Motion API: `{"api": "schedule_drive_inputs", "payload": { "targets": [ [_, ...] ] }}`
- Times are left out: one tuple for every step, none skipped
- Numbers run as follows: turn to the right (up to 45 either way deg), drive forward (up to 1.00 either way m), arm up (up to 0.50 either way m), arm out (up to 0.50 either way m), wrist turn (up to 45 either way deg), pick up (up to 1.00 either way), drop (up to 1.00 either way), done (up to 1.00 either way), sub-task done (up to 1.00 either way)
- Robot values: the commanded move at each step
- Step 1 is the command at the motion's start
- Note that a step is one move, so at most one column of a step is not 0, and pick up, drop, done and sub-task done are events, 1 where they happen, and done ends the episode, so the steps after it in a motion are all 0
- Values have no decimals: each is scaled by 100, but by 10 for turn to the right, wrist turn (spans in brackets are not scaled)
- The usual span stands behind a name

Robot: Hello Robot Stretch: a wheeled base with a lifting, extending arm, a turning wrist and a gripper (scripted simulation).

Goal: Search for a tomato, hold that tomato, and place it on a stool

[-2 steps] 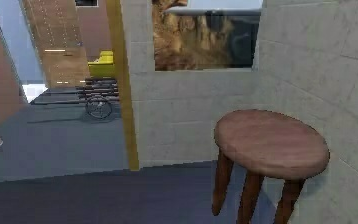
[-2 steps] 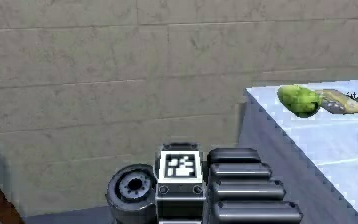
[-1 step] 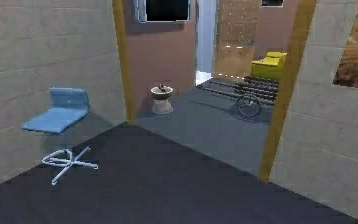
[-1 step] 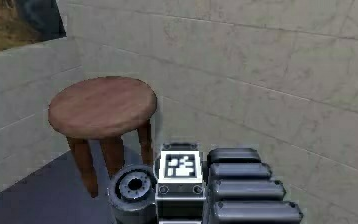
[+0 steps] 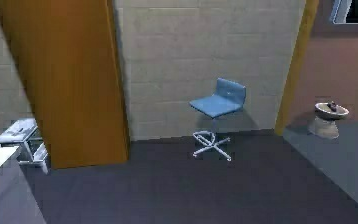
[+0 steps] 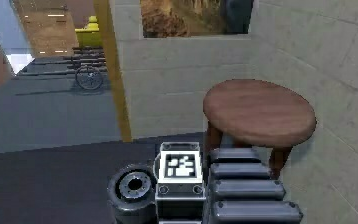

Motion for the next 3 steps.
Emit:
{"api": "schedule_drive_inputs", "payload": {
  "targets": [
    [0,100,0,0,0,0,0,0,0],
    [-60,0,0,0,0,0,0,0,0],
    [0,65,0,0,0,0,0,0,0]
  ]
}}
